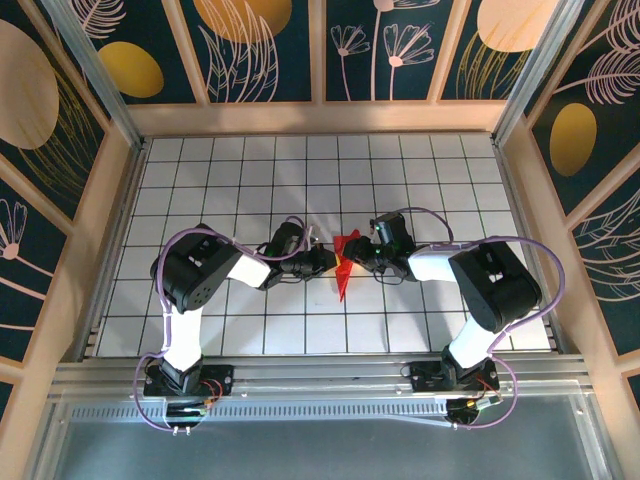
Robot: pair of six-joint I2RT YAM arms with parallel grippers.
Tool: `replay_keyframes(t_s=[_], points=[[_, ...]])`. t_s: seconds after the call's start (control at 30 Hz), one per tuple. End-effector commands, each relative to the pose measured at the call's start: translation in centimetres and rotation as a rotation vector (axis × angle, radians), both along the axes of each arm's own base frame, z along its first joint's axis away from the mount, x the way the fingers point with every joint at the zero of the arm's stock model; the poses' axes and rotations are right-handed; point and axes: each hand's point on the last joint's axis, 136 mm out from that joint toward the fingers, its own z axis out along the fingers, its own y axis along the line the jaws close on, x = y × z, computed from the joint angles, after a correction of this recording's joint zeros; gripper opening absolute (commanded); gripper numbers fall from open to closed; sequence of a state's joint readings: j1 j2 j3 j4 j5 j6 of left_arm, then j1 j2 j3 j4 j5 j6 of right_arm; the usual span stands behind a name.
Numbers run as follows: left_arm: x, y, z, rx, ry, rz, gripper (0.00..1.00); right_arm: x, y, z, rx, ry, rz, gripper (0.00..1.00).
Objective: Fold a paper plane with a square sheet of paper (fold left side to right side)
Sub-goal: Fold the wing for the fifth time at the center of the table.
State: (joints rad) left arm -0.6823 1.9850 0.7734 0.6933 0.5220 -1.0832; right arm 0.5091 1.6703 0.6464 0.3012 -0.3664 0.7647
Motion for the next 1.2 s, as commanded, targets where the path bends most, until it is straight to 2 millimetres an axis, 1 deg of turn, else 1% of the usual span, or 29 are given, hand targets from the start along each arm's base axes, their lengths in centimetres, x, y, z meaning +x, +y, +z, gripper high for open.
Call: replay_keyframes(t_s=[0.0,0.1,0.27,0.5,0.97,1.1,1.17], points=[[0.0,1.0,-1.7,0.069,0.019,0.020,0.04,-0.9,-0.6,-2.4,-0.086,0.044,0.005,0.40],[-0.2,1.2,-2.0,0.077,0.026,0.025,0.03,-0.8,-0.4,-2.2,-0.078,0.038,0.010,0.40],[-0.3,1.5,-2.4,0.094,0.035,0.031,0.02,-0.3,0.3,-0.7,-0.036,0.006,0.019,0.40],[-0.4,2.1,-3.2,0.130,0.048,0.047,0.00,-0.1,0.4,0.6,-0.017,-0.018,0.012,0.40],[-0.6,2.6,-4.3,0.167,0.074,0.062,0.00,0.0,-0.3,1.5,-0.026,-0.035,-0.011,0.40],[-0.7,2.8,-4.5,0.176,0.080,0.067,0.00,-0.1,-1.1,1.6,-0.061,-0.035,-0.020,0.40],[-0.6,2.8,-4.6,0.181,0.080,0.070,0.00,-0.1,-1.7,1.9,-0.073,-0.044,-0.027,0.40]])
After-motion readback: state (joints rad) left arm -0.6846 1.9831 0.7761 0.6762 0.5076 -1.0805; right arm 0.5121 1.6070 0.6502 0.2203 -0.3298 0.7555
